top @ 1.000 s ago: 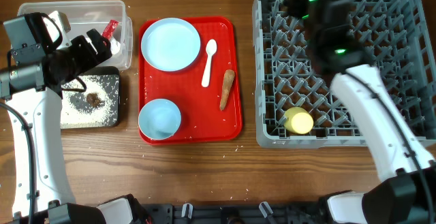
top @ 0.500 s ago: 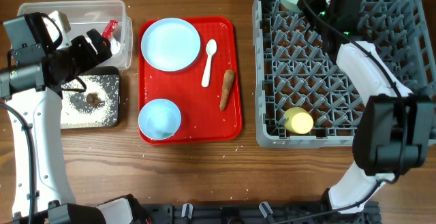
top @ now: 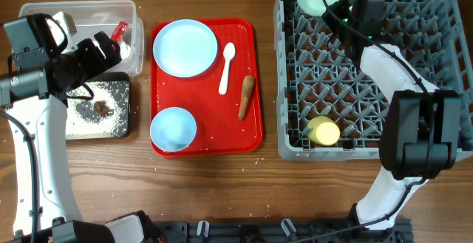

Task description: Sort waste into correct bins and load items into the dishwasher rack

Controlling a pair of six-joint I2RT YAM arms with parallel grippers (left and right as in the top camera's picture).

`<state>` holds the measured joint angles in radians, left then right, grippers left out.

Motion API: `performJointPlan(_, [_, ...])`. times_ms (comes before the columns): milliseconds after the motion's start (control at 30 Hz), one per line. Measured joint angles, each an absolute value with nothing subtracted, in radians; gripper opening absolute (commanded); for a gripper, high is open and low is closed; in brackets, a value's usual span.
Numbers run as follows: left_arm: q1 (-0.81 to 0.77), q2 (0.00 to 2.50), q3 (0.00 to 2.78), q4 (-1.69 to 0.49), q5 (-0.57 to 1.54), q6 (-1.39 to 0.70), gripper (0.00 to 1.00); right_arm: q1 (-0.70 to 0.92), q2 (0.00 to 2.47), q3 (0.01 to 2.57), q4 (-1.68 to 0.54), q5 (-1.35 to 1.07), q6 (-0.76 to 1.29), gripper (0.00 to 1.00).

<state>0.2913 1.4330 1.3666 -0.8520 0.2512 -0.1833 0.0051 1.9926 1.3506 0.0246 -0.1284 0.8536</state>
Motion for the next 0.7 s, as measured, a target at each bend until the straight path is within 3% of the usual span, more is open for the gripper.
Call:
performJointPlan(233, [0.291, 1.433, 1.367, -0.852, 0.252, -0.183, 1.00, 0.005, 1.985, 1.351, -0.009, -0.123, 0.756, 0.04])
performJointPlan(400, [0.291, 1.433, 1.367, -0.852, 0.252, -0.184, 1.00, 0.009, 1.825, 1.348, -0.141, -0.035, 0.653, 0.04])
performJointPlan(533, [0.291, 1.433, 1.367, -0.852, 0.252, -0.184, 1.00, 0.079, 1.596, 1.351, -0.262, 0.214, 0.554, 0.04])
performJointPlan(700, [0.291, 1.433, 1.367, -0.852, 0.251, -0.184, 1.00, 0.255, 1.568, 1.354, -0.342, 0.559, 0.453, 0.04])
